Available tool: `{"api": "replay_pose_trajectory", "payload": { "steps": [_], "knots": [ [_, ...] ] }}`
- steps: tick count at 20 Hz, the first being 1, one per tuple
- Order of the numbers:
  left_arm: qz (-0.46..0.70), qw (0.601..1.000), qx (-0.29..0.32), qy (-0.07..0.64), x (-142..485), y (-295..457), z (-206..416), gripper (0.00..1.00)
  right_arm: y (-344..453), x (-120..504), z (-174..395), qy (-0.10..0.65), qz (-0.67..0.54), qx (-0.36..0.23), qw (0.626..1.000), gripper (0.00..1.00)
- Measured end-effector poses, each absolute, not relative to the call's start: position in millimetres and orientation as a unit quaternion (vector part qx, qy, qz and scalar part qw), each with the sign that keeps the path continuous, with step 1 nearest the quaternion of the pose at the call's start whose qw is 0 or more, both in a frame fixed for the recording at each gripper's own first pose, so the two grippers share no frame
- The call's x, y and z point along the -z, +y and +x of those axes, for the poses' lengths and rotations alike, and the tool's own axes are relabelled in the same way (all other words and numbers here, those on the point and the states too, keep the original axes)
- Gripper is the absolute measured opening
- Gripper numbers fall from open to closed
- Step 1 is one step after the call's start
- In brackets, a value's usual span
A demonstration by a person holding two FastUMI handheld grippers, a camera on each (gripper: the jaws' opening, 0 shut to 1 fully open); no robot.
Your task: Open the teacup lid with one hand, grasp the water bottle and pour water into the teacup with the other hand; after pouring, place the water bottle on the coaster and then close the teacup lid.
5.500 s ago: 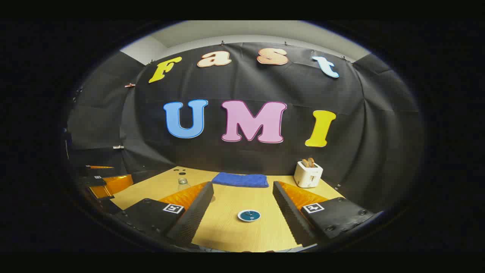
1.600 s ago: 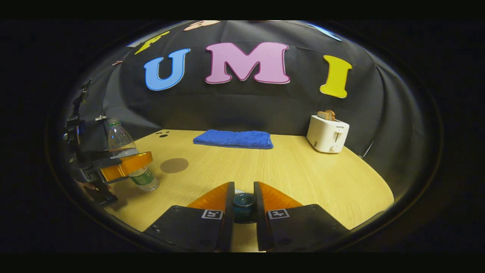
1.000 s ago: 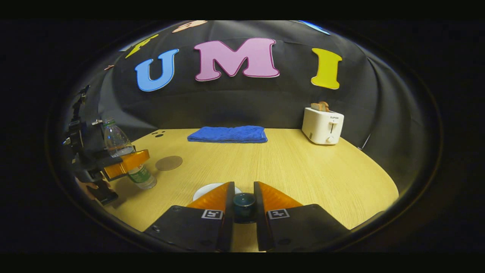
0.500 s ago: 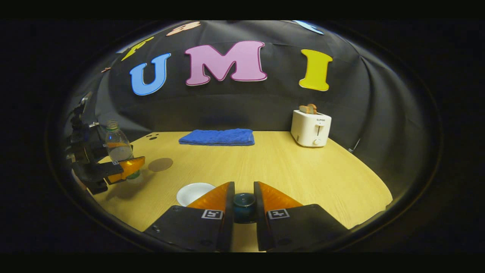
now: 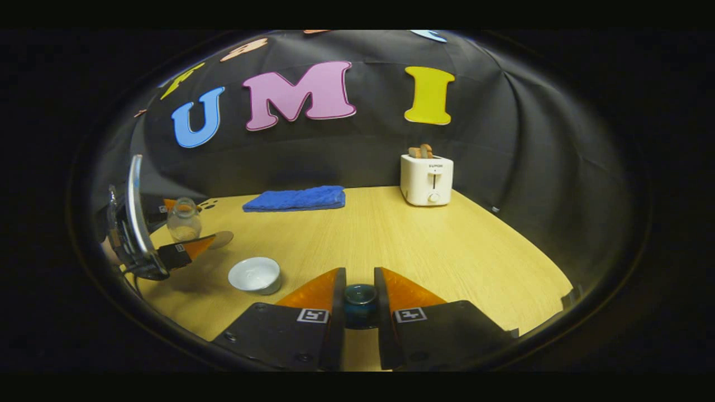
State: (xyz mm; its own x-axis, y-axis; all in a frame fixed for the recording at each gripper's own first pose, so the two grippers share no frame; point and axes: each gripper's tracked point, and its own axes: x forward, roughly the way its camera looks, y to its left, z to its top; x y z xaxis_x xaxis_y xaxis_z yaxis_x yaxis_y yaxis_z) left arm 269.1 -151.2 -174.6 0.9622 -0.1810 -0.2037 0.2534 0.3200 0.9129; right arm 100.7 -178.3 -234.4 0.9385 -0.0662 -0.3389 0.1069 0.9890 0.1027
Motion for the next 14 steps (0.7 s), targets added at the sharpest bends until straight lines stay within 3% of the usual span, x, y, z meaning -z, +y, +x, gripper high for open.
{"api": "replay_pose_trajectory", "payload": {
  "steps": [14],
  "knots": [
    [0.729,0.663,0.169,0.013,188.1,-171.3,294.9,0.76,-187.6,242.3,93.0,0.172,0.062,0.026,0.983,0.28]
  ]
}}
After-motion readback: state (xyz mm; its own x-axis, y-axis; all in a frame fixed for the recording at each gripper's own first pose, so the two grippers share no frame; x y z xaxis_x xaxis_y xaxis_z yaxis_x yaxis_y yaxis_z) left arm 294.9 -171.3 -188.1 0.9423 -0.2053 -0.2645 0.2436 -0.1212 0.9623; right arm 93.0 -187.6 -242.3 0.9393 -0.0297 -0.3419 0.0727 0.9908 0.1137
